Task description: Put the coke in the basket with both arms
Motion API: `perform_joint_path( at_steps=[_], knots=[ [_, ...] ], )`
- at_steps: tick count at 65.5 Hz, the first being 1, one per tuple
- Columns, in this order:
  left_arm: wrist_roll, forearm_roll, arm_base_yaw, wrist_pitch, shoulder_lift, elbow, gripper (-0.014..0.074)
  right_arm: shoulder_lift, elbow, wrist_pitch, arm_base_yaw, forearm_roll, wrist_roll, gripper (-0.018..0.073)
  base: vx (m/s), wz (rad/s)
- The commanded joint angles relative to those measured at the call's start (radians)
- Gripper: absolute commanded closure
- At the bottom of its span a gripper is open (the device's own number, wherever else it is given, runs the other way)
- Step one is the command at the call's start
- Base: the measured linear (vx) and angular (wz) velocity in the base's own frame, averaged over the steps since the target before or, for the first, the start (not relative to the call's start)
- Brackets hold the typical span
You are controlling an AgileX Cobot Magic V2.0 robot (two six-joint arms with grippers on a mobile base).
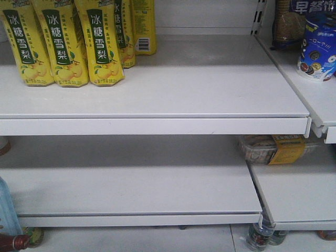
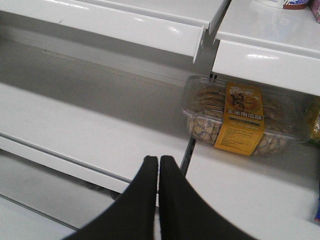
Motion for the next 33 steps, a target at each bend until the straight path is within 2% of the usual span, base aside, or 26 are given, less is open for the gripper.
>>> perform_joint_path(
  at_steps=[1, 10, 22, 33],
  knots=[
    [0.083, 0.046, 0.001, -0.169, -0.023, 0.003, 0.0603, 0.015, -0.023, -0.066, -0.004, -0.037, -0.007, 0.0564, 0.00, 0.00],
    [0.079, 0.044, 0.012, -0.198, -0.023, 0.003, 0.0603, 0.015, -0.023, -0.066, -0.004, -0.037, -0.007, 0.0564, 0.00, 0.00],
    [0.078, 0.046, 0.067, -0.229, -0.023, 0.002, 0.0603, 0.015, -0.023, -0.066, -0.004, -0.037, -0.007, 0.0564, 0.00, 0.00],
    [0.073, 0.046, 0.077, -0.229, -0.023, 0.002, 0.0603, 0.015, -0.023, -0.066, -0.004, -0.037, -0.007, 0.0564, 0.00, 0.00]
  ],
)
